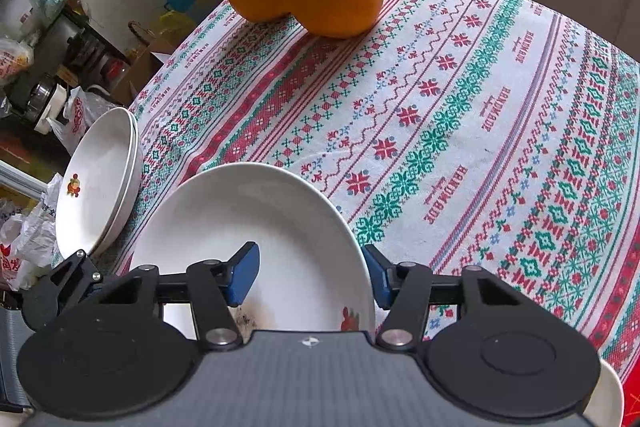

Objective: Organize plates and bowls
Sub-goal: 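Grip the stained plate's rim with the left tool while the right tool grips the opposite rim, then lift the stained plate with both tools toward the plate stack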

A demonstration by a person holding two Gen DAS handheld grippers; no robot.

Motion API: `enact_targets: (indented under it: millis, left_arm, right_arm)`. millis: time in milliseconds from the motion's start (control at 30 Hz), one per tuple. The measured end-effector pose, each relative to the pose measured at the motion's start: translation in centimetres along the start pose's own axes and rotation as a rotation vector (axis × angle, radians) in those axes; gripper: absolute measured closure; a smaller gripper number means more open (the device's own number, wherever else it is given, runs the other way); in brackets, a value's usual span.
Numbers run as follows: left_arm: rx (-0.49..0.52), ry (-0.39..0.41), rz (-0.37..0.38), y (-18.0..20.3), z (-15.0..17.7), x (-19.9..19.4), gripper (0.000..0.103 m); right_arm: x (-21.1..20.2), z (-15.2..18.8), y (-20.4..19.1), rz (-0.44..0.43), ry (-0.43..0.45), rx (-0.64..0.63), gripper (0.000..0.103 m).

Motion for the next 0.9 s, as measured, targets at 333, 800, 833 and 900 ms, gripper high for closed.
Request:
enact_targets:
  millis: [333, 800, 833, 900]
  left_arm:
    - [0.012, -0.009, 0.008, -0.1, 0.2, -0.1, 0.005]
    - [0.079, -0.037, 0.028, -0.3, 1.3, -2.0, 0.005]
    - [0.082, -0.038, 0.028, -0.3, 1.2, -2.1, 0.005]
    - [0.094, -0.034, 0.027, -0.2, 1.2, -2.6, 0.005]
  right_arm:
    - [-0.1, 0.2, 0.2, -0.074, -0.029, 0.067, 0.036]
    - [-1.6, 2.5, -2.2, -0.132, -0.027, 0.094, 0.035]
    - [-1.7, 2.6, -2.3, -0.134, -0.025, 0.095, 0.035]
    - [-2.0, 2.8, -2.7, -0.134, -0.021, 0.089, 0.035]
Point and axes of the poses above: each gripper's, at about its wrist camera, not at the fingertips, and x roughly the way its jaws point, y to its right, z to its underside, the point moved 10 cm from there along x, roughly the way its jaws point, and after that the axes turned 5 degrees about x, right-handed, at the moved point
